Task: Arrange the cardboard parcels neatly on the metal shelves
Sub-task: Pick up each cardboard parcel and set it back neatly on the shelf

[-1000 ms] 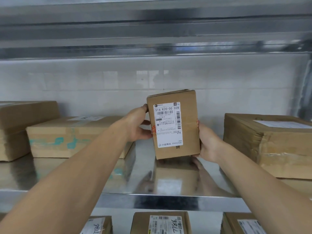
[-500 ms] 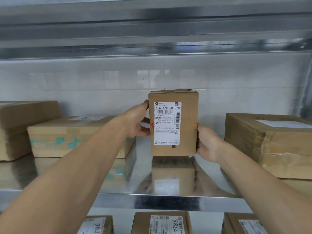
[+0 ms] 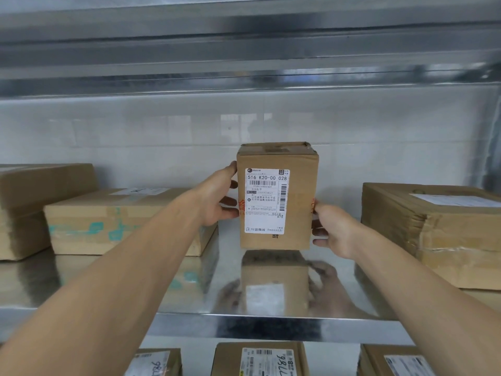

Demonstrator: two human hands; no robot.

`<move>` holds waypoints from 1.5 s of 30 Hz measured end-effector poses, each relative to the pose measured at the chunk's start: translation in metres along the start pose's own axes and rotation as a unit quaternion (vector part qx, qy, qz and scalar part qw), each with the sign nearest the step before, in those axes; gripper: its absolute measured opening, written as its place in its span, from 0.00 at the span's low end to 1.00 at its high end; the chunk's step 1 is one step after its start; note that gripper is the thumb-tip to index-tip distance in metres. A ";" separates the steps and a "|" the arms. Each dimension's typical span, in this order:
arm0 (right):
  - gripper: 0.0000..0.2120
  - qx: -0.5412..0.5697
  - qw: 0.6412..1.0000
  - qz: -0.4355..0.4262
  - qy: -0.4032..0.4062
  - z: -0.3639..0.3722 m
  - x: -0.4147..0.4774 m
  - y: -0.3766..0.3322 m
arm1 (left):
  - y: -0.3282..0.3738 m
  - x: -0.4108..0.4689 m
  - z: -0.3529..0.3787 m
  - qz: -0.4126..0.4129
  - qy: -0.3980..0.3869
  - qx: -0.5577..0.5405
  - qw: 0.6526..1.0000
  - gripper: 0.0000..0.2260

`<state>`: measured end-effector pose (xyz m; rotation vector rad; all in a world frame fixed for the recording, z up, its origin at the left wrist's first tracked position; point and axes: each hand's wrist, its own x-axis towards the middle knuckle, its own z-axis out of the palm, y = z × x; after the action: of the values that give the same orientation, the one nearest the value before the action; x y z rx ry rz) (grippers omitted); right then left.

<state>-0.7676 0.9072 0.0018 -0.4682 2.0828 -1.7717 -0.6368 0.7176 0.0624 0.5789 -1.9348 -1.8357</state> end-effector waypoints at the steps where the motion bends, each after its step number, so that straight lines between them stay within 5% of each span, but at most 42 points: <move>1: 0.20 -0.012 1.000 0.001 0.010 0.000 -0.001 -0.001 | -0.001 -0.001 0.000 0.006 -0.006 -0.005 1.000 0.23; 5: 0.10 0.034 0.999 -0.006 0.018 -0.001 -0.002 -0.004 | -0.002 -0.006 0.001 0.017 -0.028 -0.031 0.999 0.17; 13: 0.14 0.087 0.995 -0.052 0.013 -0.006 0.009 -0.005 | -0.005 -0.011 -0.001 0.006 -0.024 -0.007 1.000 0.15; 24: 0.15 0.084 0.993 -0.086 -0.017 -0.006 0.009 -0.008 | -0.012 -0.012 -0.001 0.024 -0.040 -0.008 0.999 0.31; 35: 0.26 0.115 0.988 -0.097 -0.044 -0.003 -0.003 -0.012 | -0.015 -0.014 0.000 0.031 -0.051 -0.016 0.998 0.29; 39: 0.20 0.117 0.988 -0.081 -0.065 -0.004 -0.006 -0.014 | -0.017 -0.017 0.001 0.023 -0.045 -0.014 0.999 0.31; 45: 0.20 0.107 0.991 -0.044 -0.067 -0.005 -0.014 -0.013 | -0.018 -0.020 0.003 0.010 -0.016 -0.009 1.000 0.21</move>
<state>-0.7578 0.9156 0.0163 -0.6063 1.7826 -1.9304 -0.6213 0.7306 0.0441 0.5258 -1.9363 -1.8595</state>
